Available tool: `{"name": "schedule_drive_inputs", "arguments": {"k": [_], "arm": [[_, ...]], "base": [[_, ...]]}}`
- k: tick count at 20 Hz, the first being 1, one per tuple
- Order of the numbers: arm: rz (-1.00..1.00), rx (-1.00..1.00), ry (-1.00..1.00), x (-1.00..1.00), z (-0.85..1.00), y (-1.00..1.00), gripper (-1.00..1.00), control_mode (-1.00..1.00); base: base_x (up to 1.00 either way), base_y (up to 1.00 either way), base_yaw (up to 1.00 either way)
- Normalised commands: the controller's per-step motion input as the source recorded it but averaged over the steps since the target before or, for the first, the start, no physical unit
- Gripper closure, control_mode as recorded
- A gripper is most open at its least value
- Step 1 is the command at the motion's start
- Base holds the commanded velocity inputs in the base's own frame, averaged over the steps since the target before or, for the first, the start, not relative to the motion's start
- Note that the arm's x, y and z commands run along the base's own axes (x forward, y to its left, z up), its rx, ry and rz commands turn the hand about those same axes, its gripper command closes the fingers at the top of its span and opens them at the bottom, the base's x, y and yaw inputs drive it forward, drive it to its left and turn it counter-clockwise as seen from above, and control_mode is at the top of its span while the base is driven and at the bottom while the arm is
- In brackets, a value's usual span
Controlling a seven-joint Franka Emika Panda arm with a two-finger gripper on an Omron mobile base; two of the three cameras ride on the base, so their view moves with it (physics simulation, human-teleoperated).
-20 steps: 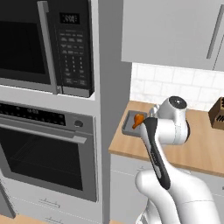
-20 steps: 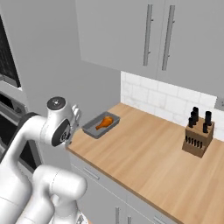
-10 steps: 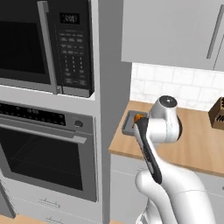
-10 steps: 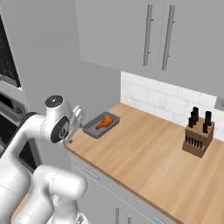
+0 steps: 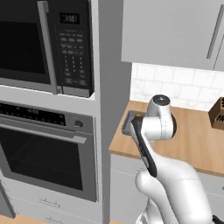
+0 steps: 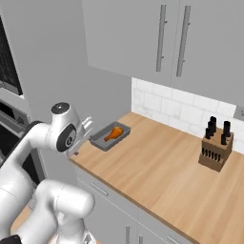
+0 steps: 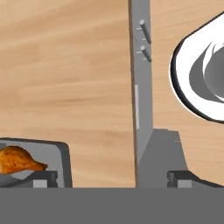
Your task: Take the meat container that has the chicken drumstick and place it on the second highest rack of the freezer. Then take the vegetable container that has the mushroom and lemon wedge and place it on the highest rack of the freezer.
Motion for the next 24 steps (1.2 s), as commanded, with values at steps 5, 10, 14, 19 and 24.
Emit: {"name": "schedule_drive_inputs", "arguments": {"k": [5,10,14,19,24], "arm": [[-0.01,0.06,0.00,0.27,-0.21,-0.15,-1.00,-1.00],[0.00,0.04,0.08,0.29,-0.15,-0.08,-1.00,-1.00],[0.00,0.00,0.11,0.30,-0.22,0.00,-1.00,-1.00],[0.00,0.00,0.07,0.26,-0.08,0.00,-1.00,-1.00],[0.00,0.00,0.01,0.18,-0.21,0.00,-1.00,-1.00]], "base": [[0.00,0.00,0.00],[0.00,0.00,0.00],[0.00,0.00,0.00],[0.00,0.00,0.00],[0.00,0.00,0.00]]}}
